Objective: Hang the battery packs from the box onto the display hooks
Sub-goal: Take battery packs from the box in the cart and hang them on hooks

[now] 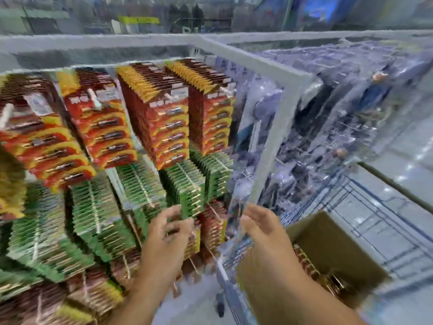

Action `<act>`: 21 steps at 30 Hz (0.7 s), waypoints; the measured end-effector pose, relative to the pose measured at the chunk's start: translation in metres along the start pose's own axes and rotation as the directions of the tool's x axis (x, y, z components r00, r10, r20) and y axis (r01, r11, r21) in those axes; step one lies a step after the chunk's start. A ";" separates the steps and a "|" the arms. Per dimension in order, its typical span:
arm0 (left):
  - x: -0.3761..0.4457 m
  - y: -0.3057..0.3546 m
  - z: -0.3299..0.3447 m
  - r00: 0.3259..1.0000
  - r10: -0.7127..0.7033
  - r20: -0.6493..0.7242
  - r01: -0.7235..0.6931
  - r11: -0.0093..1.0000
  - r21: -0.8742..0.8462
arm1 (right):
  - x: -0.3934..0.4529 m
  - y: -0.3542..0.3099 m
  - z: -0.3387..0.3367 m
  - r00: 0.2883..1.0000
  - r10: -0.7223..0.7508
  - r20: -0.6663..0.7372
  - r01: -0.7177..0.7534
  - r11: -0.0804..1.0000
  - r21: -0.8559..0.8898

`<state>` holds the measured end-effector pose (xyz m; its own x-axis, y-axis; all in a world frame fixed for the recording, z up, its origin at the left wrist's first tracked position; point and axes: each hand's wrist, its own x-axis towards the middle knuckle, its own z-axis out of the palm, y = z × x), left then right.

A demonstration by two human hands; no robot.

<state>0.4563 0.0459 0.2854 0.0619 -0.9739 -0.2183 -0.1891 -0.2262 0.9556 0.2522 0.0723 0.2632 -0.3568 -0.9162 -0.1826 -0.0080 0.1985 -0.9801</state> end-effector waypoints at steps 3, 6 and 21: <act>-0.015 -0.004 0.064 0.999 0.002 0.049 -0.005 0.999 0.049 | 0.004 0.024 -0.077 0.997 0.036 -0.075 -0.036 0.999 -0.001; -0.032 -0.015 0.128 0.997 -0.002 0.080 -0.002 0.999 0.052 | 0.009 0.048 -0.156 0.994 0.076 -0.083 -0.078 0.997 -0.025; -0.035 -0.083 0.314 0.958 -0.250 0.144 0.225 0.959 0.170 | 0.080 0.163 -0.330 0.918 0.322 -0.233 -0.369 0.908 -0.198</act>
<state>0.1627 0.0928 0.1510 -0.0342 -0.8786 -0.4764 -0.3340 -0.4392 0.8340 -0.0862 0.1460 0.1144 -0.5480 -0.6956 -0.4646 -0.0605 0.5869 -0.8074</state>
